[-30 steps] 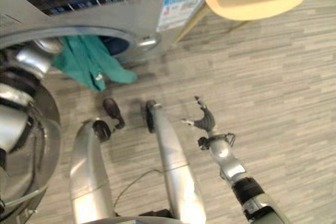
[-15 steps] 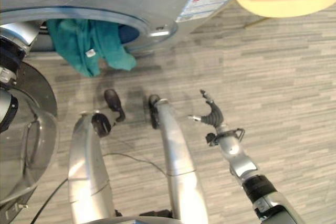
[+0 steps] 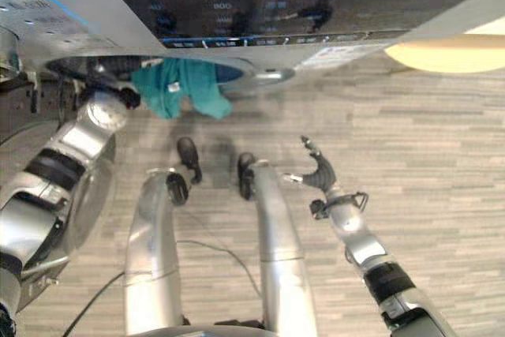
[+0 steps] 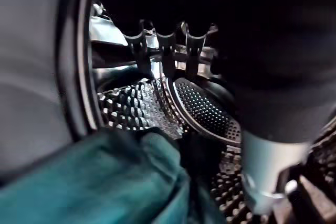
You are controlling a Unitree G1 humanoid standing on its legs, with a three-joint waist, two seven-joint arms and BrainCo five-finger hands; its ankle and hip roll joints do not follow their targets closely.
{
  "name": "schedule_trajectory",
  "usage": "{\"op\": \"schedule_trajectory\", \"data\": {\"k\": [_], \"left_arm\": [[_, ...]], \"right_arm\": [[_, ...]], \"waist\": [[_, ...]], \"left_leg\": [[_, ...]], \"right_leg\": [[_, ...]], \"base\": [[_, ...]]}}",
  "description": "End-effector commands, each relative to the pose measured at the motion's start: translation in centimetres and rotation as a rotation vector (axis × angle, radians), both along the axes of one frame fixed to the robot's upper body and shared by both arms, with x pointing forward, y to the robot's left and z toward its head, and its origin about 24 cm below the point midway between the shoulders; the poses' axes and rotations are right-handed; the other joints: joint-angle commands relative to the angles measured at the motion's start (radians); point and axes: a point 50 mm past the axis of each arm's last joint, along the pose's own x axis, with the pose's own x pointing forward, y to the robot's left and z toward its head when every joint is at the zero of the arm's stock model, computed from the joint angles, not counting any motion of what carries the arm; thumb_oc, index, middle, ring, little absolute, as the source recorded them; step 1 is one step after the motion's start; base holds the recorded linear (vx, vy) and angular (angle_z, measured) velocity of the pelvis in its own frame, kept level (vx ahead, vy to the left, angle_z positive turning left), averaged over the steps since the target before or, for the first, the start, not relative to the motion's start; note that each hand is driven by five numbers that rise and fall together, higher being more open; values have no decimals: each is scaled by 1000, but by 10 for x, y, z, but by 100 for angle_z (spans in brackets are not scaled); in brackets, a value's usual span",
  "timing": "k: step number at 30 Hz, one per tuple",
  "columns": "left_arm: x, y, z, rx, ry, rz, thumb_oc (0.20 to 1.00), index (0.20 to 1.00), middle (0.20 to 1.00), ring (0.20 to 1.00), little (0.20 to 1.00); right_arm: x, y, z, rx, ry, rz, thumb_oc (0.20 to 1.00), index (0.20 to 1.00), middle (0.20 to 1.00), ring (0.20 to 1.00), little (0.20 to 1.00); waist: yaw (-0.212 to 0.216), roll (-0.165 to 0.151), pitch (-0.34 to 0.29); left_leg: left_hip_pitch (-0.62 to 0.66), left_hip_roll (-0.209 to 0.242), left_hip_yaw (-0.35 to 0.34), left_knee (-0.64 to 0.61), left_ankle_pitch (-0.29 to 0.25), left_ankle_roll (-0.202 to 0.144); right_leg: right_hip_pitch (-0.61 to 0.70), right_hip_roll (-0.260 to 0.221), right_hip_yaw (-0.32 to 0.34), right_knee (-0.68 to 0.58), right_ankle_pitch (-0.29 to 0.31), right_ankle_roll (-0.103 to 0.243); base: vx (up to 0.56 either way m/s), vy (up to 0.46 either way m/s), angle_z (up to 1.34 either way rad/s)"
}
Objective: Grab the laundry basket,head to the washer,open it,put in the laundry and shut it.
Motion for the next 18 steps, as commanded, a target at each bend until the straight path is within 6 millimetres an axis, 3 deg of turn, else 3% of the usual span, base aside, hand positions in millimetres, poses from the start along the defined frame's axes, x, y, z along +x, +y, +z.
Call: {"op": "schedule_trajectory", "data": {"k": [1,2,3,8,9,13,14,16,18], "left_arm": [[8,9,18,251,-20,84,1000,1000,1000,1000,1000],[8,9,18,251,-21,84,1000,1000,1000,1000,1000],[13,7,12,492,45,104,1000,1000,1000,1000,1000],[20,-6,7,743,89,108,1000,1000,1000,1000,1000],[25,-15,15,869,67,132,1000,1000,1000,1000,1000],[34,-27,40,1015,26,213,1000,1000,1000,1000,1000],[34,-42,66,1000,-47,200,200,200,200,200,200],[32,-48,73,889,-83,159,200,200,200,200,200],[29,-56,73,659,-104,73,200,200,200,200,200]], "right_arm": [[-6,-5,5,21,-39,-14,1000,1000,1000,1000,1000],[-6,-5,5,21,-39,-14,1000,1000,1000,1000,1000],[-5,-14,12,-5,-54,-19,1000,1000,1000,1000,1000],[-3,-20,22,-34,-79,-9,1000,1000,1000,1000,1000],[0,-20,31,-37,-110,6,1000,1000,1000,1000,1000],[2,-19,48,-35,-165,50,1000,1000,1000,1000,1000],[0,-21,55,-31,-186,65,1000,1000,1000,1000,1000],[-2,-22,51,-23,-176,54,1000,1000,1000,1000,1000],[-4,-20,42,-8,-153,34,1000,1000,1000,1000,1000]], "waist": [[-47,18,-65],[-47,18,-65],[-51,20,-48],[-52,24,-31],[-58,26,-18],[-78,21,5],[-92,16,17],[-93,17,20],[-90,19,21]], "left_leg": [[-33,25,-66,80,-110,-7],[-33,25,-66,80,-110,-7],[-61,22,-68,82,-102,-7],[-82,25,-67,94,-101,-6],[-95,28,-67,101,-101,-5],[-125,30,-72,125,-96,-4],[-148,33,-77,151,-98,-2],[-153,35,-79,164,-100,-1],[-154,34,-81,169,-101,2]], "right_leg": [[-25,21,61,-126,67,78],[-25,21,61,-126,67,78],[-55,19,63,-123,78,82],[-80,24,70,-112,89,85],[-94,25,74,-106,93,88],[-119,33,80,-88,103,91],[-138,42,80,-71,107,94],[-141,42,77,-64,107,94],[-141,43,75,-65,107,92]], "base": [[-48,1,8],[-18,6,6],[0,0,0],[-1,31,-6],[-6,27,-7],[-6,14,-5],[5,6,-8],[2,-5,-5],[1,-14,-8]]}}
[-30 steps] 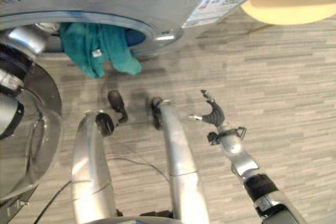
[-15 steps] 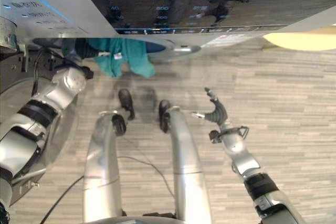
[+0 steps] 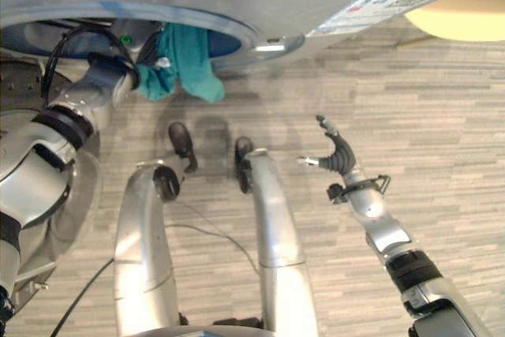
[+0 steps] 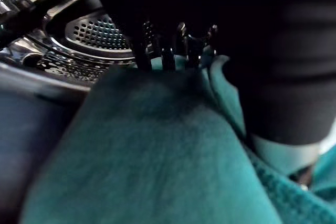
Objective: Grab the laundry basket,head to the washer,open it,put in the laundry and shut it.
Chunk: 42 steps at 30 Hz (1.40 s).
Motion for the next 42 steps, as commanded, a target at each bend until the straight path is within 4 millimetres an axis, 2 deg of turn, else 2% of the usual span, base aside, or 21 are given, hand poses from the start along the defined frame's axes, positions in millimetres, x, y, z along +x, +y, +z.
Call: {"op": "schedule_trajectory", "data": {"k": [1,5,8,15,18,21,22,23,25,27,28,29,31,32,33,36,39,41,42], "left_arm": [[-1,-33,27,-345,-96,-163,200,200,200,200,200],[-6,-44,31,-517,-118,-256,200,200,200,200,200],[-12,-40,39,-796,-150,-343,200,200,200,200,200],[-20,-32,40,-940,-214,-387,200,200,200,200,200],[-20,-15,51,-1031,-316,-337,200,200,200,200,200],[-21,-4,73,-1196,-414,-335,200,200,200,200,200],[-21,-4,73,-1197,-414,-335,200,200,200,200,200],[-26,-3,91,-1309,-476,-382,200,200,200,200,200],[-32,-3,108,-1364,-547,-428,200,200,200,200,200],[-36,-1,115,-1384,-588,-437,200,200,200,200,200],[-42,0,129,-1439,-704,-444,200,200,200,200,200],[-42,0,129,-1439,-704,-444,200,200,200,200,200],[-51,-6,145,-1430,-803,-464,200,200,200,200,200],[-51,-9,149,-1403,-807,-463,520,520,520,520,520],[-52,-10,153,-1373,-810,-465,1000,1000,1000,1000,1000],[-48,-15,159,-1263,-717,-454,1000,1000,1000,1000,1000],[-40,-21,151,-1113,-588,-423,1000,1000,1000,1000,1000],[-31,-22,132,-1005,-485,-382,1000,1000,1000,1000,1000],[-24,-27,110,-965,-398,-361,1000,1000,1000,1000,1000]], "right_arm": [[-12,8,-1,67,-26,25,1000,1000,1000,1000,1000],[-12,13,-14,78,5,-5,1000,1000,1000,1000,1000],[-10,17,-20,94,10,-28,1000,1000,1000,1000,1000],[-9,21,-18,108,-6,-38,1000,1000,1000,1000,1000],[-6,24,-14,112,-30,-30,1000,1000,1000,1000,1000],[-5,29,-11,121,-47,-12,1000,1000,1000,1000,1000],[-5,29,-11,120,-47,-12,1000,1000,1000,1000,1000],[-5,31,-9,126,-56,-5,1000,1000,1000,1000,1000],[-5,32,-5,123,-70,9,1000,1000,1000,1000,1000],[-5,33,-2,118,-80,20,1000,1000,1000,1000,1000],[-5,37,2,108,-99,48,1000,1000,1000,1000,1000],[-5,37,2,108,-99,48,1000,1000,1000,1000,1000],[-5,39,8,81,-120,76,1000,1000,1000,1000,1000],[-5,39,11,74,-130,85,1000,1000,1000,1000,1000],[-5,38,14,63,-141,93,1000,1000,1000,1000,1000],[-5,34,20,44,-148,101,1000,1000,1000,1000,1000],[-4,31,21,34,-142,93,1000,1000,1000,1000,1000],[-3,28,24,28,-142,91,1000,1000,1000,1000,1000],[-3,26,21,25,-126,80,1000,1000,1000,1000,1000]], "waist": [[-52,31,-6],[-45,37,-9],[-34,43,-18],[-28,46,-33],[-30,42,-45],[-39,36,-54],[-39,37,-54],[-44,34,-58],[-49,31,-62],[-52,31,-63],[-58,28,-66],[-58,28,-66],[-69,27,-68],[-72,28,-68],[-75,29,-70],[-81,37,-75],[-76,44,-83],[-69,48,-89],[-63,46,-94]], "left_leg": [[12,31,-93,64,-79,-22],[14,27,-93,59,-78,-21],[22,22,-90,54,-82,-20],[32,21,-87,49,-87,-22],[36,24,-85,36,-87,-24],[36,25,-85,27,-87,-24],[36,25,-85,27,-87,-24],[33,24,-87,25,-86,-24],[27,25,-90,29,-87,-25],[24,26,-92,32,-88,-26],[20,28,-95,35,-89,-27],[20,28,-95,35,-89,-27],[13,31,-95,36,-88,-27],[13,32,-94,33,-86,-26],[13,33,-95,33,-86,-26],[10,33,-93,26,-79,-26],[16,31,-91,22,-72,-27],[34,33,-86,25,-76,-26],[53,36,-83,33,-83,-24]], "right_leg": [[30,38,42,-154,96,67],[32,36,41,-155,93,66],[43,33,39,-159,85,63],[53,31,40,-160,79,61],[57,30,42,-169,80,63],[57,31,41,-180,81,63],[56,31,41,-180,82,63],[54,34,41,-184,81,63],[51,35,42,-184,81,64],[48,36,42,-184,82,65],[44,39,44,-182,83,66],[44,39,44,-182,83,66],[40,38,45,-184,89,69],[39,37,46,-186,91,70],[39,38,46,-187,92,71],[39,36,48,-194,97,74],[47,35,45,-194,97,75],[63,34,43,-189,90,74],[80,33,43,-182,82,71]], "base": [[0,0,0],[0,0,0],[-2,-2,-1],[0,0,0],[0,0,0],[0,0,0],[0,0,0],[0,0,0],[0,0,0],[11,13,-2],[22,27,-7],[27,52,-4],[12,60,-5],[1,52,-9],[4,45,-11],[-1,26,-5],[0,0,0],[0,0,0],[0,0,0]]}}
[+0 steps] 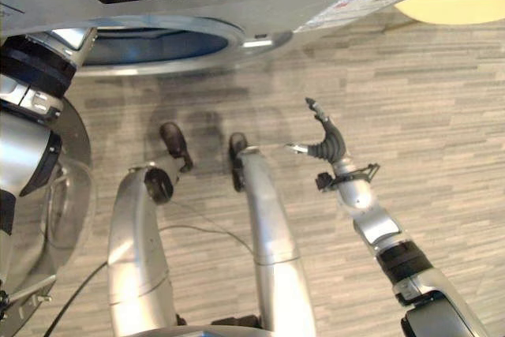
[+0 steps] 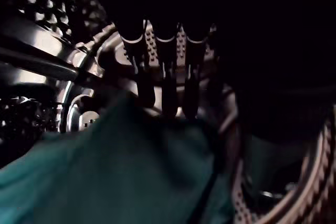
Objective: Grab the laundry basket,head to the washer,open it,put in the laundry and shut it.
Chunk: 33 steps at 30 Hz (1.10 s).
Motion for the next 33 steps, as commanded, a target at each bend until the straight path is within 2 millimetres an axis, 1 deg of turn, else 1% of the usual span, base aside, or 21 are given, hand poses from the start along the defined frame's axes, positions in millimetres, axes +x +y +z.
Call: {"op": "schedule_trajectory", "data": {"k": [1,4,8,11,12,13,14,15,16,17,18,19,20,22,23,24,27,28,31,32,33], "left_arm": [[16,-7,-38,136,138,2,1000,1000,1000,1000,1000],[27,-18,-91,188,297,-64,1000,1000,1000,1000,1000],[29,-10,-151,204,454,-91,1000,1000,1000,1000,1000],[19,0,-198,166,562,-146,1000,1000,1000,1000,1000],[7,6,-239,105,660,-200,1000,1000,1000,1000,1000],[6,7,-240,104,662,-199,1000,1000,1000,1000,1000],[-7,12,-271,36,743,-246,1000,1000,1000,1000,1000],[-27,21,-308,-16,847,-277,1000,1000,1000,1000,1000],[-40,22,-330,-73,908,-307,1000,1000,1000,1000,1000],[-66,31,-362,-147,1003,-332,1000,1000,1000,1000,1000],[-78,36,-376,-181,1046,-335,1000,1000,1000,1000,1000],[-79,36,-376,-181,1048,-334,1000,1000,1000,1000,1000],[-93,41,-392,-247,1095,-334,1000,1000,1000,1000,1000],[-117,52,-410,-319,1154,-323,1000,1000,1000,1000,1000],[-136,56,-426,-353,1214,-309,1000,1000,1000,1000,1000],[-136,56,-426,-354,1214,-309,1000,1000,1000,1000,1000],[-161,57,-456,-353,1346,-260,1000,1000,1000,1000,1000],[-161,57,-456,-353,1345,-259,1000,1000,1000,1000,1000],[-168,52,-470,-328,1411,-244,1000,1000,1000,1000,1000],[-179,51,-481,-298,1481,-240,1000,1000,1000,1000,1000],[-180,51,-481,-298,1482,-240,1000,1000,1000,1000,1000]], "right_arm": [[-11,-5,-3,-6,3,6,1000,1000,1000,1000,1000],[-13,-9,-11,11,50,-7,1000,1000,1000,1000,1000],[-19,-13,-29,30,132,-31,1000,1000,1000,1000,1000],[-23,-16,-42,28,188,-55,1000,1000,1000,1000,1000],[-27,-18,-53,13,232,-76,1000,1000,1000,1000,1000],[-28,-17,-54,12,234,-74,1000,1000,1000,1000,1000],[-32,-18,-64,6,272,-88,1000,1000,1000,1000,1000],[-40,-20,-80,-5,337,-105,1000,1000,1000,1000,1000],[-45,-22,-90,1,377,-119,1000,1000,1000,1000,1000],[-55,-26,-107,-1,451,-147,1000,1000,1000,1000,1000],[-61,-31,-115,-14,488,-162,1000,1000,1000,1000,1000],[-61,-30,-115,-14,489,-161,1000,1000,1000,1000,1000],[-69,-34,-124,-19,529,-181,1000,1000,1000,1000,1000],[-80,-38,-141,-37,604,-205,1000,1000,1000,1000,1000],[-88,-41,-154,-44,661,-234,1000,1000,1000,1000,1000],[-88,-40,-154,-44,661,-233,1000,1000,1000,1000,1000],[-98,-44,-178,-81,768,-290,1000,1000,1000,1000,1000],[-98,-43,-178,-80,768,-289,1000,1000,1000,1000,1000],[-104,-45,-188,-67,814,-323,1000,1000,1000,1000,1000],[-114,-48,-198,-51,870,-347,1000,1000,1000,1000,1000],[-114,-48,-198,-51,871,-347,1000,1000,1000,1000,1000]], "waist": [[-16,51,-101],[-5,45,-109],[9,29,-114],[25,24,-123],[41,22,-137],[40,20,-134],[48,21,-144],[56,20,-161],[61,18,-168],[69,17,-182],[71,18,-189],[71,17,-186],[75,15,-190],[81,14,-197],[87,14,-210],[88,13,-207],[90,7,-243],[91,6,-244],[98,6,-263],[83,13,-298],[85,13,-297]], "left_leg": [[22,34,-103,63,-93,-43],[74,37,-101,66,-105,-45],[187,34,-93,6,-102,-54],[300,24,-80,-86,-83,-65],[388,21,-72,-172,-64,-69],[399,20,-70,-180,-60,-69],[469,15,-61,-245,-45,-72],[580,6,-42,-353,-21,-74],[645,-5,-37,-409,-4,-75],[759,-17,-25,-512,22,-75],[807,-24,-21,-550,30,-75],[814,-24,-20,-555,32,-75],[872,-34,-15,-599,46,-75],[976,-48,-7,-687,74,-74],[1059,-57,10,-769,120,-66],[1065,-57,11,-772,121,-66],[1233,-68,12,-888,129,-71],[1233,-68,13,-893,133,-71],[1303,-127,-87,-931,122,-78],[1351,-129,-84,-976,113,-71],[1356,-129,-82,-980,114,-71]], "right_leg": [[51,26,21,-137,65,47],[100,18,17,-129,47,39],[205,0,6,-177,40,34],[302,-14,-2,-258,52,38],[374,-16,-10,-329,70,47],[384,-16,-9,-336,73,47],[445,-18,-11,-391,90,52],[544,-21,-4,-482,110,59],[610,-22,-5,-539,127,64],[724,-21,-6,-637,146,74],[772,-19,-4,-676,153,79],[778,-19,-3,-679,154,79],[836,-18,-6,-724,166,84],[933,-11,-2,-804,189,94],[1017,-4,0,-900,235,100],[1022,-4,1,-903,236,100],[1181,2,44,-1051,285,129],[1181,2,45,-1055,288,129],[1254,10,97,-1122,310,140],[1282,13,123,-1148,325,147],[1285,13,125,-1150,326,147]], "base": [[0,0,0],[7,-2,-2],[-37,4,14],[-65,6,25],[-38,0,29],[-29,6,33],[17,27,30],[31,24,18],[111,22,6],[115,4,2],[107,7,6],[68,-10,-2],[77,-20,-5],[99,-13,5],[42,0,6],[45,0,-2],[155,48,-25],[92,45,-56],[141,79,-75],[161,69,-54],[209,82,-34]]}}
